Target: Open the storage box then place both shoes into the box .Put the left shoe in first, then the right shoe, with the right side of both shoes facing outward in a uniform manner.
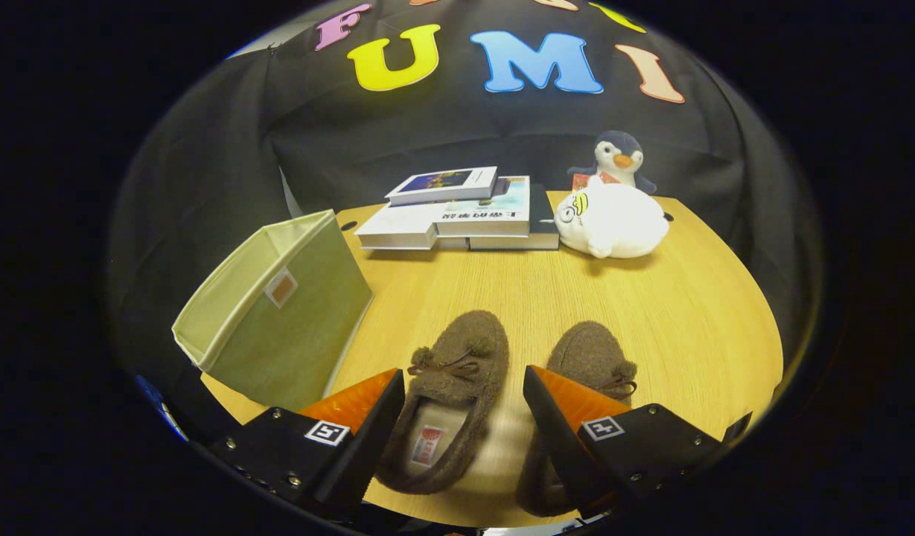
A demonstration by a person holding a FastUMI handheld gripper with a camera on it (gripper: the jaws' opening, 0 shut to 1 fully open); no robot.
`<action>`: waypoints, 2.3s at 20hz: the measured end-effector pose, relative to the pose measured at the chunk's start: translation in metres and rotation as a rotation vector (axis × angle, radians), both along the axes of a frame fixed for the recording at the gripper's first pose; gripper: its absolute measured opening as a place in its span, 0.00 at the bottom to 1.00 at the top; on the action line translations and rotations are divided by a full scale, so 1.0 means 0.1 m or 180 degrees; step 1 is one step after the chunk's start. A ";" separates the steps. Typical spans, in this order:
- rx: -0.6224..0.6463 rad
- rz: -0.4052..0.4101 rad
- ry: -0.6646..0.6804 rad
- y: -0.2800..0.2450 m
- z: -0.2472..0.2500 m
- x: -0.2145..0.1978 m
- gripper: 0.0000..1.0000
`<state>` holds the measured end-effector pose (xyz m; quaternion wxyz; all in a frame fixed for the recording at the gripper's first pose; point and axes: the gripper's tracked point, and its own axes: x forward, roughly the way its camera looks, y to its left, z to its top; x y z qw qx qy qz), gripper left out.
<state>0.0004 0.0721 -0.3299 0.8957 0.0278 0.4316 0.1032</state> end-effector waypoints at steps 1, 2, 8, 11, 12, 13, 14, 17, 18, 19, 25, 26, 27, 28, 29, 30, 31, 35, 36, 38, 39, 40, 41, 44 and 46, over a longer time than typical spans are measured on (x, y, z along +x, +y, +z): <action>-0.0032 0.0011 0.0061 -0.01 -0.08 -0.02 0.98; -0.0082 0.0028 0.0118 -0.02 -0.15 -0.05 0.98; -0.0255 0.0077 0.0364 -0.08 -0.46 -0.07 0.86; -0.0223 -0.0028 0.0532 -0.06 -0.58 -0.05 0.62; -0.0137 -0.0075 0.0602 -0.03 -0.60 -0.07 0.54; -0.0062 -0.0159 0.0648 -0.01 -0.60 -0.08 0.43; -0.0010 -0.0209 0.0684 -0.02 -0.61 -0.06 0.35; 0.0071 -0.0448 0.0736 -0.11 -0.60 -0.03 0.19; 0.0134 -0.0520 0.0826 -0.07 -0.62 -0.05 0.04; 0.0202 -0.0590 0.0848 -0.06 -0.58 -0.05 0.04; 0.0515 -0.0761 0.0765 0.02 -0.11 0.11 0.04; 0.0589 -0.0796 0.0746 0.06 -0.01 0.15 0.04; 0.0656 -0.0821 0.0724 0.10 0.10 0.20 0.04; 0.0695 -0.0814 0.0703 0.14 0.20 0.23 0.04; 0.0707 -0.0813 0.0672 0.17 0.31 0.27 0.04; 0.0702 -0.0810 0.0648 0.20 0.40 0.31 0.04; 0.0703 -0.0815 0.0633 0.23 0.49 0.34 0.04; 0.0837 -0.0774 0.0553 0.48 0.84 0.48 0.04; 0.0846 -0.0756 0.0538 0.55 0.90 0.52 0.04; 0.0838 -0.0724 0.0513 0.69 1.00 0.58 0.04; 0.0859 -0.0711 0.0486 0.77 1.05 0.63 0.04; 0.0899 -0.0684 0.0467 0.87 1.11 0.65 0.04; 0.0951 -0.0662 0.0456 0.99 1.16 0.68 0.04; 0.1082 -0.0587 0.0459 1.32 1.24 0.73 0.03; 0.1122 -0.0545 0.0452 1.53 1.25 0.76 0.03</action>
